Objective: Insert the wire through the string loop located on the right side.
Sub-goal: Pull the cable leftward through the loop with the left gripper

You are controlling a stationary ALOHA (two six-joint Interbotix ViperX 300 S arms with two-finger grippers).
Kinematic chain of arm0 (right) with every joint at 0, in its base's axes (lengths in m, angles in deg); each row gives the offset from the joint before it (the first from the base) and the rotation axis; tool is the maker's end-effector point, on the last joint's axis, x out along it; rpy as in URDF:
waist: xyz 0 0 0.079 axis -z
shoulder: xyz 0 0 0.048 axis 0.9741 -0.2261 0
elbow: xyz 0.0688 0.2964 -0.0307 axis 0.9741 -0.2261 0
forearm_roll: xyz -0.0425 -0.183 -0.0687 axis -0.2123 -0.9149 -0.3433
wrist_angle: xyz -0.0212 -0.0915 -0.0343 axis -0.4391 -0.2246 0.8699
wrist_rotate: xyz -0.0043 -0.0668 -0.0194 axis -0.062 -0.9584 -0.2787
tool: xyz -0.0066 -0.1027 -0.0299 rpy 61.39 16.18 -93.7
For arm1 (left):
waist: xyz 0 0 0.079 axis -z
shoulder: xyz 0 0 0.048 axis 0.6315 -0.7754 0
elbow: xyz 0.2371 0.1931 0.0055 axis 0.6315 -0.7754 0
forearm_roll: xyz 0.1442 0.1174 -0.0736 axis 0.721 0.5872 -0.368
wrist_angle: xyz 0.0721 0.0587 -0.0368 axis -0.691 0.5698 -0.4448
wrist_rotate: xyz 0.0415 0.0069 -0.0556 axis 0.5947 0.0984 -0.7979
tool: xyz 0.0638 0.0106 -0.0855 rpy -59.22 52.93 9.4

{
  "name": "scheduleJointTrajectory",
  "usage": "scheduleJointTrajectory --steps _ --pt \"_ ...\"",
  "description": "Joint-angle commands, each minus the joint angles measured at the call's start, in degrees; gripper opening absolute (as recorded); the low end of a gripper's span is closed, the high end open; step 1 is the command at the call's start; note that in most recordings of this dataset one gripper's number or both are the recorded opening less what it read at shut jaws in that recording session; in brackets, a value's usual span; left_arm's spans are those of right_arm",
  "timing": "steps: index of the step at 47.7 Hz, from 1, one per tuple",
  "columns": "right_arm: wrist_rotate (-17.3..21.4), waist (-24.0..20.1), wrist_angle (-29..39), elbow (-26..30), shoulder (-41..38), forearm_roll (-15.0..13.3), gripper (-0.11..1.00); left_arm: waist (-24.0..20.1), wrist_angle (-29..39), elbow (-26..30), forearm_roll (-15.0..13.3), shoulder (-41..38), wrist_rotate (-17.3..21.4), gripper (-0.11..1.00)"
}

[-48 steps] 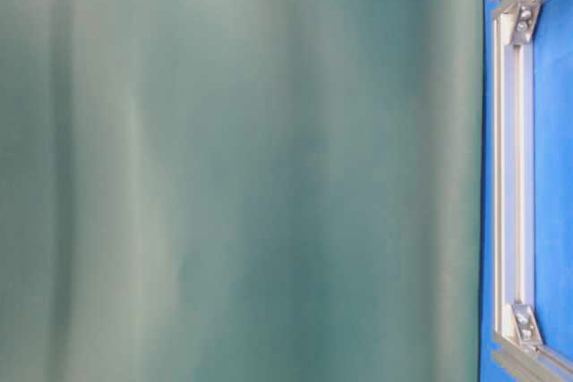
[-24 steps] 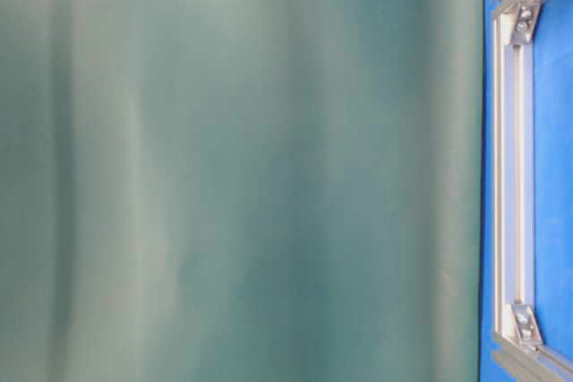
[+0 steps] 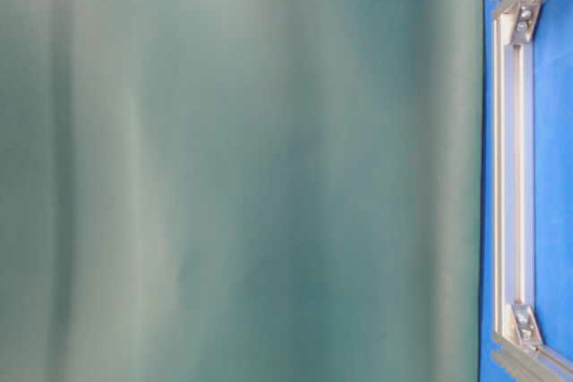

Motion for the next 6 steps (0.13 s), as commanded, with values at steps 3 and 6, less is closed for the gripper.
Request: scheduleJointTrajectory --steps 3,6 --pt "-0.7 1.1 3.3 1.8 4.2 -0.1 0.94 -0.7 2.6 2.6 0.1 2.7 0.1 0.86" --pt "-1.1 1.6 4.3 1.8 5.4 -0.1 0.94 -0.8 3.5 3.1 0.1 3.3 0.1 0.86"
